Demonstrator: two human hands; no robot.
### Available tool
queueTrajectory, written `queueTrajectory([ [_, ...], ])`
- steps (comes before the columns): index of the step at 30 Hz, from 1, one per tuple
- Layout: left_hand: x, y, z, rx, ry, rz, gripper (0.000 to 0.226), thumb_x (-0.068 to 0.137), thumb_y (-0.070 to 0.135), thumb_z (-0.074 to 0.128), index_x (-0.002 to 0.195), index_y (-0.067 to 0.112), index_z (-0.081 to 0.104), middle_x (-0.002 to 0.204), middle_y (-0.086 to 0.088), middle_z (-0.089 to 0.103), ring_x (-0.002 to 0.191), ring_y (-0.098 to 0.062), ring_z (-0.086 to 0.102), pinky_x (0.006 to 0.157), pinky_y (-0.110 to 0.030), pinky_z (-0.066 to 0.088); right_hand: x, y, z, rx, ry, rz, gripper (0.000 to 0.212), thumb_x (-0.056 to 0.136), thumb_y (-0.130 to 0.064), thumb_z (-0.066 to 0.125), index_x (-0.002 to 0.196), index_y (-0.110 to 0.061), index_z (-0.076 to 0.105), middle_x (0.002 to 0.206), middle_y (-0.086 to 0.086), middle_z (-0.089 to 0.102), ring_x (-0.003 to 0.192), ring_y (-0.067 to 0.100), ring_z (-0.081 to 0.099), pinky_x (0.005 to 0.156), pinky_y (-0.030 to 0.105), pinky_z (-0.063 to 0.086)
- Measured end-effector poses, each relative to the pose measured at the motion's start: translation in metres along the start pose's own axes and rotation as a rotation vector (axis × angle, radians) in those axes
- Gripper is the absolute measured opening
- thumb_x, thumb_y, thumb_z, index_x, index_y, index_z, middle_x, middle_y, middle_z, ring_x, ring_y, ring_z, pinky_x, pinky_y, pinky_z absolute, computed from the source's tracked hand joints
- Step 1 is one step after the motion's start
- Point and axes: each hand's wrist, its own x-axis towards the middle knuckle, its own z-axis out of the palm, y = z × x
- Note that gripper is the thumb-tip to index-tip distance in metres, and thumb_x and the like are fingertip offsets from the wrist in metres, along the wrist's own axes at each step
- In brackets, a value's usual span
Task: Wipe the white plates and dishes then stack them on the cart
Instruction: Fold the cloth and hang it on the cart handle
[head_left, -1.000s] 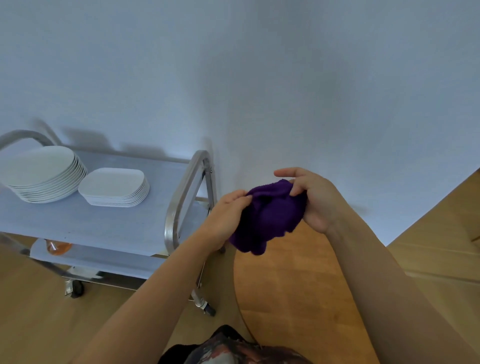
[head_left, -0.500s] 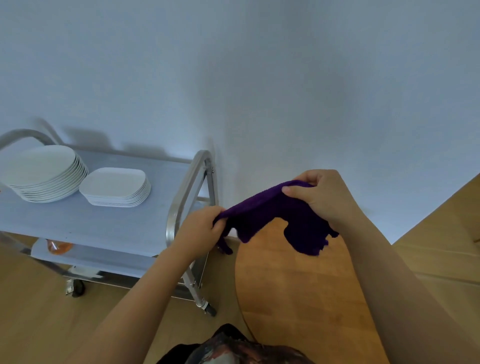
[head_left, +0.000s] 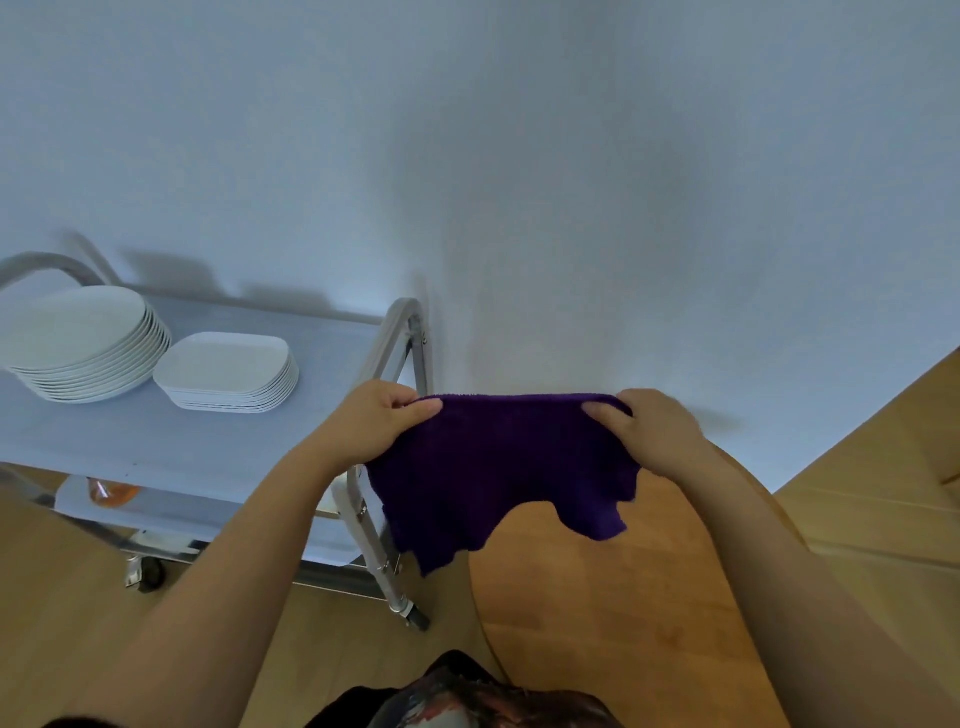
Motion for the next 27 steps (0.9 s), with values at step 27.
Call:
queueTrajectory([
  [27,-0.011,0.034,0.047,-0.112,-0.375,0.087,0.032,0.091,-0.003,0.043,0.103,0.015,0.067,0.092,-0.010,0.071,0.087,-0.023,0.068,0.073,-0.025,0.057,-0.027,-0.058,0.040,1.480,-0.257,0.510,0.022,0.100,-0.022,0.042,0.106,-0.005,0.057,0.077,0.015,0.073,0.068,0.026,0.072,0.050,0.031,0.056],
])
